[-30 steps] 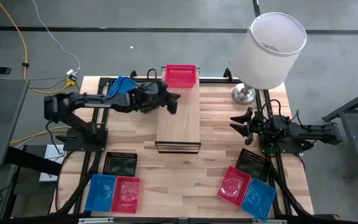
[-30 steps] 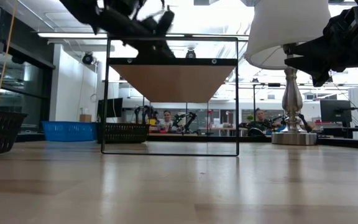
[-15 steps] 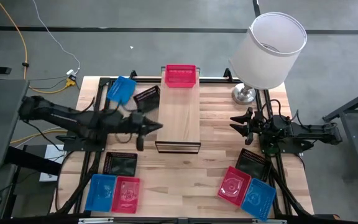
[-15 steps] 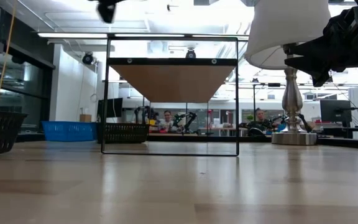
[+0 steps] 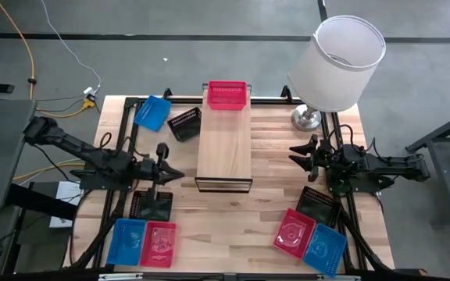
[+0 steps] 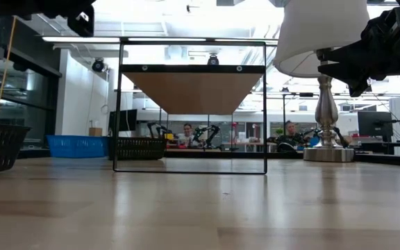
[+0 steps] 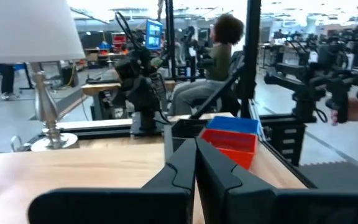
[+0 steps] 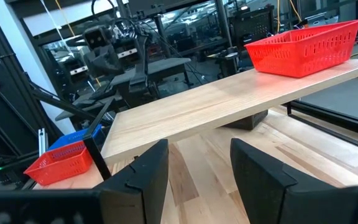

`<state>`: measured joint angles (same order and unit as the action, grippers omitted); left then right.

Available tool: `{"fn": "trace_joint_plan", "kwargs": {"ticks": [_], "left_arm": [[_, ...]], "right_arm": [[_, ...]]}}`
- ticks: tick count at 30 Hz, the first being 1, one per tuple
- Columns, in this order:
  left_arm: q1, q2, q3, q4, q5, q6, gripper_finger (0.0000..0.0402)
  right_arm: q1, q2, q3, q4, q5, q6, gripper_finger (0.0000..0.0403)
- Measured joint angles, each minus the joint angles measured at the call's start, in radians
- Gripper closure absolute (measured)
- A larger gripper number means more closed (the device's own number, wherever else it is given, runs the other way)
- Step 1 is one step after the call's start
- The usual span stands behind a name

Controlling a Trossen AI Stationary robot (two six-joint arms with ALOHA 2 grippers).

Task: Stack baskets on shelf by color
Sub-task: Stack the right red bin on top of the red bin on the shelf

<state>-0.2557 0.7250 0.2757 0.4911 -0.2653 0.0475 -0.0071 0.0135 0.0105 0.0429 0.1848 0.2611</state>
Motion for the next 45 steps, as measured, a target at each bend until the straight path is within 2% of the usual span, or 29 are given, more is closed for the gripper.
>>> {"fn": "trace_joint_plan", "kwargs": {"ticks": [5, 10, 13, 17, 19, 21, 26, 30, 33, 36, 41, 45], "left_arm": [[-0.014, 0.002, -0.007, 0.0, -0.008, -0.009, 0.0401], [-0.013, 0.002, -0.007, 0.0, -0.012, -0.009, 0.0401], [-0.013, 0.002, -0.007, 0.0, -0.012, -0.009, 0.0401], [-0.013, 0.002, -0.007, 0.007, -0.012, -0.009, 0.0401], [-0.013, 0.002, -0.007, 0.007, -0.015, -0.009, 0.0401], [-0.013, 0.002, -0.007, 0.008, -0.029, -0.009, 0.0401], [-0.013, 0.002, -0.007, 0.003, -0.045, -0.009, 0.0401], [-0.013, 0.002, -0.007, -0.001, -0.045, -0.01, 0.0401], [-0.013, 0.002, -0.007, -0.002, -0.045, -0.01, 0.0401], [-0.013, 0.002, -0.007, -0.008, -0.045, -0.016, 0.0401], [-0.013, 0.002, -0.007, -0.026, -0.045, -0.037, 0.0401], [-0.013, 0.006, -0.007, -0.028, -0.045, -0.044, 0.0401]], "right_arm": [[0.0, 0.0, 0.0, 0.017, 0.006, 0.0, 0.0242], [0.0, 0.002, 0.0, 0.16, 0.084, 0.04, 0.0242], [0.001, 0.008, 0.0, 0.319, -0.005, 0.094, 0.0242], [0.021, 0.048, 0.0, 0.513, -0.203, 0.097, 0.0242], [0.048, 0.086, 0.0, 0.595, -0.267, 0.079, 0.0242], [0.085, 0.136, 0.0, 0.65, -0.283, 0.054, 0.0242], [0.195, 0.288, 0.01, 0.709, -0.228, 0.018, 0.0242], [0.3, 0.424, 0.098, 0.705, -0.223, -0.032, 0.0242], [0.382, 0.533, 0.22, 0.606, -0.198, -0.075, 0.0242], [0.457, 0.641, 0.375, 0.344, -0.115, -0.07, 0.0242], [0.544, 0.836, 0.611, -0.118, 0.095, 0.093, 0.0242], [0.578, 0.973, 0.724, -0.306, 0.12, 0.252, 0.0242]]}}
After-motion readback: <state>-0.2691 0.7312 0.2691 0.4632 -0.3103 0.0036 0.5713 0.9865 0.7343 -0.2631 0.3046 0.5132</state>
